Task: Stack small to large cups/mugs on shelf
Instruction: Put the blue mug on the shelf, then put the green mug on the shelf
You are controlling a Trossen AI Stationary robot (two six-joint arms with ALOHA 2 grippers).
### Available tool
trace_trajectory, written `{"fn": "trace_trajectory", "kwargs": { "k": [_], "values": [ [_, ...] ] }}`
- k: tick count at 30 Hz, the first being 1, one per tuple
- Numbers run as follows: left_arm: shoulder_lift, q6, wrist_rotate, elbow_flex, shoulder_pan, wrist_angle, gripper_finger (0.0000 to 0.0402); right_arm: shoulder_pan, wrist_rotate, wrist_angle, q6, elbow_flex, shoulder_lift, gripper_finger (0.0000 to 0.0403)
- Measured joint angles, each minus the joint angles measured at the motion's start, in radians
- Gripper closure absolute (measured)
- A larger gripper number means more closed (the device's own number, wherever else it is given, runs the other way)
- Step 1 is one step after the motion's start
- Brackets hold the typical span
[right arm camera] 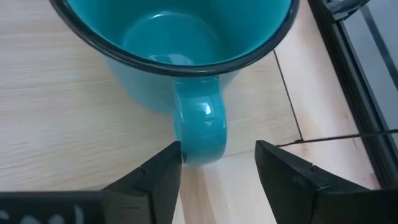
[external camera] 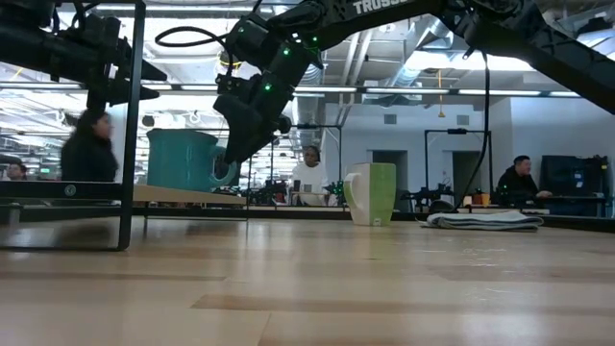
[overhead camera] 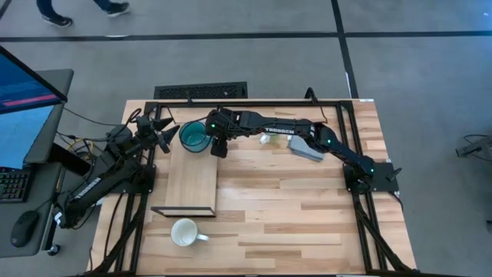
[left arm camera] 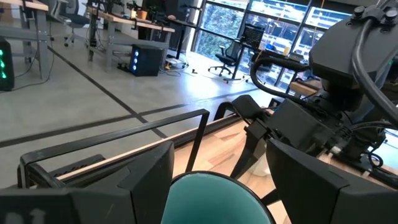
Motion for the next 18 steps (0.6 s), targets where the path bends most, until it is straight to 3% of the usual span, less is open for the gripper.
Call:
{"fn": "trace_trajectory", "kwargs": {
  "k": [18],
  "values": [
    [0.000, 0.006, 0.000, 0.000, 0.000, 0.000, 0.0154, 0.020, -0.008, -0.015, -0.008, 0.001, -0.010, 0.0178]
  ]
}}
